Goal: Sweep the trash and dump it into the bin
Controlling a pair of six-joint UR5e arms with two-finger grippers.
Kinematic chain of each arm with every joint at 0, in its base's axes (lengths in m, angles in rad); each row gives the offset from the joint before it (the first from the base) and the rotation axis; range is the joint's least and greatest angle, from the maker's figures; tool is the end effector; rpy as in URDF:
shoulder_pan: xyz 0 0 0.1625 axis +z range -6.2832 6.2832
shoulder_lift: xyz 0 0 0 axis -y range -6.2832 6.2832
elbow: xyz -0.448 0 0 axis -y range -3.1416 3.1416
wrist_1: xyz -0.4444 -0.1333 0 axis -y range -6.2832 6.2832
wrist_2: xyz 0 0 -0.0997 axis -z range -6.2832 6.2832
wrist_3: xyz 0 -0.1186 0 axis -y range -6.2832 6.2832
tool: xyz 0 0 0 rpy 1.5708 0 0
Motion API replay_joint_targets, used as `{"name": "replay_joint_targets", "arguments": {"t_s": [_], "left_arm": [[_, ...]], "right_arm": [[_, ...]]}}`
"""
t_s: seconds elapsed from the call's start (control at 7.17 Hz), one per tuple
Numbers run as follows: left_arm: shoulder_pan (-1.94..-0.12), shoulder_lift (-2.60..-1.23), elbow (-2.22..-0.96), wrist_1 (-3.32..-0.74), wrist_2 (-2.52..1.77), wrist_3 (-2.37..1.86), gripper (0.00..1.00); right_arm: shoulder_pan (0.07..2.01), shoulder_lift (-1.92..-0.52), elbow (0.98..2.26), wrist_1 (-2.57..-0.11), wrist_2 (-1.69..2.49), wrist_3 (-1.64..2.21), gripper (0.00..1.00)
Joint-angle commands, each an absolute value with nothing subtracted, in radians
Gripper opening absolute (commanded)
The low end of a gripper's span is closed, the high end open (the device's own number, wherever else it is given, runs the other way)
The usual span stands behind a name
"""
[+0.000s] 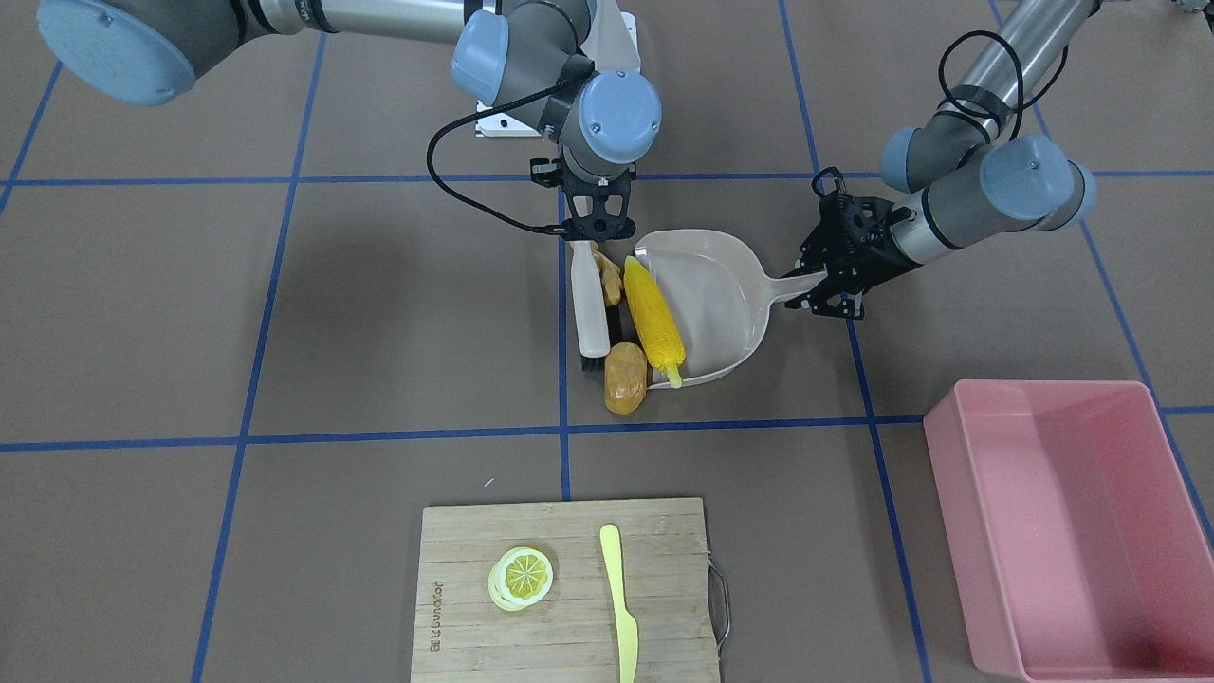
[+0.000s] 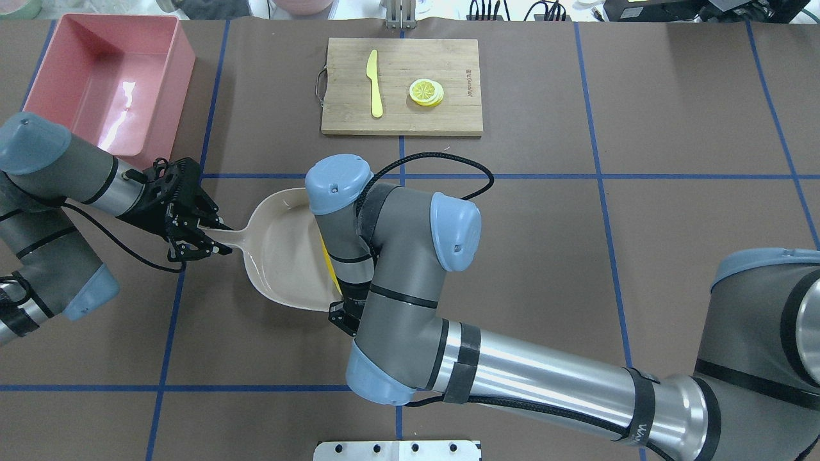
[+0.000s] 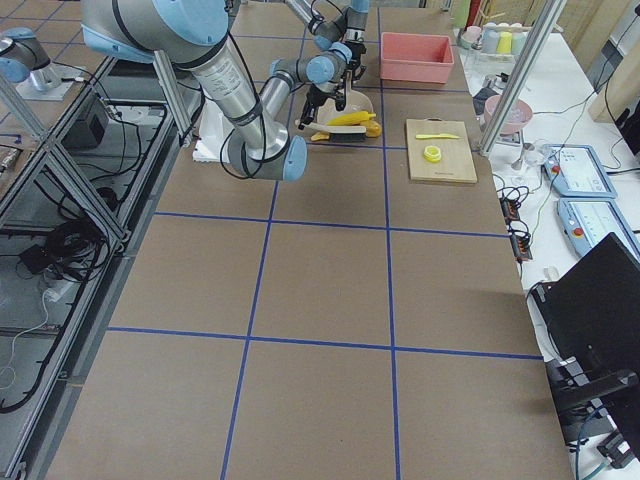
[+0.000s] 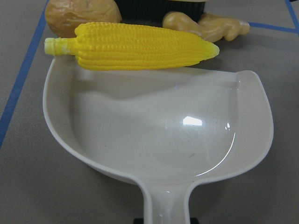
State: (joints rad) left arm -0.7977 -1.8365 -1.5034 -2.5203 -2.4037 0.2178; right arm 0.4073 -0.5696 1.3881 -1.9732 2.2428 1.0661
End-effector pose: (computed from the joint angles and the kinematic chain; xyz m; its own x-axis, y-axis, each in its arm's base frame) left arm 0.4332 -0.5092 0.4491 -0.0518 0.9937 -0.0995 -0.2821 0.0810 0.9560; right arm -0.7199 -0.3753 0.1242 0.7733 -0.0785 0.6291 0.3370 0.8914 -0.3030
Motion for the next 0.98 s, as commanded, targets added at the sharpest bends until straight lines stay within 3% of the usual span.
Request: {"name": "replay_joint_targets", "arguments": {"t_s": [0.0, 0.84], "left_arm": [[-0.798, -1.838, -1.503, -2.520, -2.404, 0.218, 0.00], [-0.798, -1.839, -1.503, -2.520, -2.404, 0.216, 0.00]], "right_arm": [[0.417, -0.493, 1.310, -1.961, 2.249, 1.065, 0.00], [0.416, -0.381, 1.148, -1.832, 2.276, 1.131, 0.00]]}}
